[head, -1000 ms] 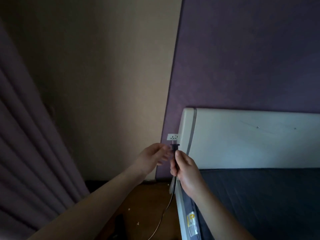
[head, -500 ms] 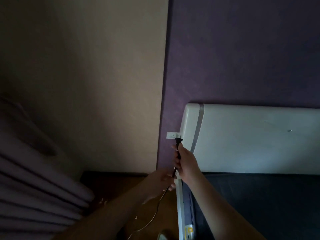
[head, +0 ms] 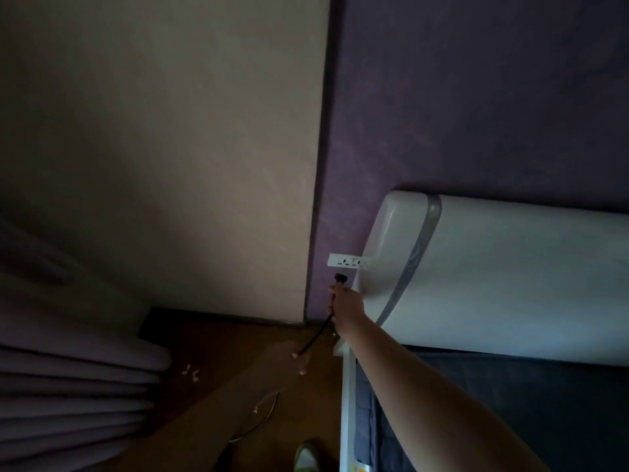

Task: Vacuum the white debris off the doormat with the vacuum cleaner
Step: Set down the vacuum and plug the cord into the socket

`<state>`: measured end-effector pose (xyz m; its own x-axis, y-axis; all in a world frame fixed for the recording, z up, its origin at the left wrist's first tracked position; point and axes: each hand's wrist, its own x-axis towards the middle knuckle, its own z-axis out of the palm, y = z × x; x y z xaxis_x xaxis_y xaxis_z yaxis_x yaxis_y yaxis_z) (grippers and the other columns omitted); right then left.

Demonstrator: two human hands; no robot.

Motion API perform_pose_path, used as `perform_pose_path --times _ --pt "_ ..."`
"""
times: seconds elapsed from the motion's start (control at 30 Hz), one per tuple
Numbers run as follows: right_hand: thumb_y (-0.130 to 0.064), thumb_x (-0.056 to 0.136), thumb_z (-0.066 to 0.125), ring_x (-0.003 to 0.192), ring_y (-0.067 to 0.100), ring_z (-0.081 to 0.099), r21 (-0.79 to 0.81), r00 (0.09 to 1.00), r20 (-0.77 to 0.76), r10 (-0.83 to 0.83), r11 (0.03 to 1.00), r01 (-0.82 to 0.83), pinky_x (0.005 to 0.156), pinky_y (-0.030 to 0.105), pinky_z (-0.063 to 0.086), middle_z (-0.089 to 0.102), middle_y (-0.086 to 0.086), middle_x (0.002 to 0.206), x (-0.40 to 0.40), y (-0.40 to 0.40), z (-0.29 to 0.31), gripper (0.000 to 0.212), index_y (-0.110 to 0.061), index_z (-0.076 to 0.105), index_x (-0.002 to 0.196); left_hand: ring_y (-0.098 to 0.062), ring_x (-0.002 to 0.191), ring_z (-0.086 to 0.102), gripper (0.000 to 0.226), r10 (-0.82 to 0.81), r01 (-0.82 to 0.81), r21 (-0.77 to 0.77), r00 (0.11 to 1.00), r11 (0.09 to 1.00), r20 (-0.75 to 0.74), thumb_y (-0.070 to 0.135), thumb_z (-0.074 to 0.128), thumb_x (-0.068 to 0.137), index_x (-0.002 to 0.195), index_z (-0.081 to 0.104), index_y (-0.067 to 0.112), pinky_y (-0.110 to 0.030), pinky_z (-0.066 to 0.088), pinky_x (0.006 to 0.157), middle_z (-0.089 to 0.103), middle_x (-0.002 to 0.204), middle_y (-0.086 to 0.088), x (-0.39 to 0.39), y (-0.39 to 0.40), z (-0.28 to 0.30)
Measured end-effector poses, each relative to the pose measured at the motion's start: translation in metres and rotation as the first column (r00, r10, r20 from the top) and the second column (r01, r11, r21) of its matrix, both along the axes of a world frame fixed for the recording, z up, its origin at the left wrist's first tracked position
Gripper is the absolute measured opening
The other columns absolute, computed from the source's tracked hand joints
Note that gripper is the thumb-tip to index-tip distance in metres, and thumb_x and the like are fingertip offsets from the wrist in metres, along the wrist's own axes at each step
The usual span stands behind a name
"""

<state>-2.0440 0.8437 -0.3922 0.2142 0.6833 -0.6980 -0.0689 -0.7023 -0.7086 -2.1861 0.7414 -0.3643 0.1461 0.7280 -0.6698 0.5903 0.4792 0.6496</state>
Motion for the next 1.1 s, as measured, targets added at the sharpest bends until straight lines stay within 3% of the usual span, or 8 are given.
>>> perform_pose_path --times 0.13,0.23,0.33,0.5,0.6,0.83,0.97,1.1 --pt "-0.019 0.103 0.044 0.076 0.014 0.056 -0.012 0.967 0.218 0.13 0.991 -0.13 0.065 0.024 0.045 0.063 0.021 0.121 0.002 0.024 -0.028 0.037 0.003 0.055 0.13 -0.003 0.075 0.058 0.022 -0.003 0.004 -0.023 0.999 1.0 0.035 0.017 0.041 0.106 0.091 0.057 0.014 -0.008 0.045 0.065 0.063 0.087 0.001 0.005 -0.002 -0.029" --pt "-0.014 0.106 0.036 0.128 0.025 0.048 -0.14 0.724 0.549 0.418 0.9 -0.414 0.093 0.033 0.047 0.033 0.014 0.156 0.004 0.039 -0.037 0.047 -0.006 0.03 0.151 -0.002 0.072 0.058 0.022 0.022 -0.022 0.011 0.999 1.0 0.047 0.016 0.039 0.106 0.093 0.057 0.014 -0.008 0.046 0.064 0.063 0.085 0.001 0.006 0.002 -0.039" --pt "-0.017 0.106 0.035 0.14 0.028 0.034 -0.309 0.382 0.678 0.628 0.715 -0.627 0.102 0.034 0.042 0.019 0.013 0.162 0.004 0.051 -0.041 0.049 -0.005 0.027 0.153 -0.003 0.074 0.059 0.024 0.034 -0.035 0.034 0.999 0.999 0.041 0.017 0.038 0.106 0.094 0.059 0.017 -0.006 0.044 0.062 0.064 0.084 0.003 0.007 0.011 -0.05" --pt "-0.015 0.106 0.034 0.141 0.03 0.033 -0.439 0.255 0.667 0.7 0.645 -0.625 0.102 0.035 0.042 0.019 0.02 0.16 0.0 0.059 -0.048 0.049 -0.002 0.026 0.152 -0.003 0.073 0.059 0.026 0.038 -0.038 0.015 0.998 0.999 0.055 0.014 0.038 0.106 0.091 0.06 0.018 -0.009 0.046 0.063 0.064 0.083 0.002 0.008 0.019 -0.064" --pt "-0.015 0.104 0.038 0.142 0.031 0.029 -0.514 0.102 0.666 0.739 0.554 -0.654 0.106 0.034 0.036 0.021 0.021 0.159 -0.003 0.052 -0.054 0.05 -0.001 0.03 0.151 -0.002 0.074 0.059 0.026 0.031 -0.031 0.014 0.998 0.999 0.05 0.016 0.038 0.106 0.091 0.06 0.019 -0.007 0.044 0.062 0.064 0.083 0.004 0.008 0.019 -0.072" --pt "-0.015 0.104 0.036 0.133 0.028 0.032 -0.568 0.03 0.648 0.761 0.509 -0.646 0.105 0.031 0.033 0.025 0.016 0.156 -0.004 0.048 -0.064 0.049 -0.003 0.031 0.151 -0.006 0.076 0.061 0.026 0.013 -0.012 -0.033 0.998 0.999 0.056 0.018 0.04 0.106 0.087 0.058 0.025 -0.011 0.045 0.065 0.063 0.082 0.004 0.016 0.018 -0.092" --pt "-0.017 0.104 0.033 0.144 0.034 0.021 -0.605 -0.059 0.643 0.763 0.459 -0.651 0.109 0.035 0.031 0.016 0.017 0.162 -0.004 0.053 -0.066 0.052 -0.003 0.024 0.153 -0.003 0.072 0.059 0.021 0.031 -0.028 -0.045 0.997 0.999 0.07 0.017 0.041 0.105 0.093 0.059 0.018 -0.01 0.045 0.063 0.062 0.082 0.005 0.021 0.016 -0.098" --pt "-0.019 0.106 0.028 0.149 0.034 0.012 -0.631 -0.016 0.598 0.802 0.458 -0.626 0.114 0.037 0.026 0.007 0.016 0.164 -0.006 0.056 -0.073 0.055 -0.002 0.013 0.156 -0.007 0.071 0.06 0.025 0.075 -0.07 -0.066 0.994 0.995 0.074 0.015 0.044 0.104 0.086 0.059 0.023 -0.027 0.053 0.077 0.063 0.078 0.004 0.017 0.018 -0.112"
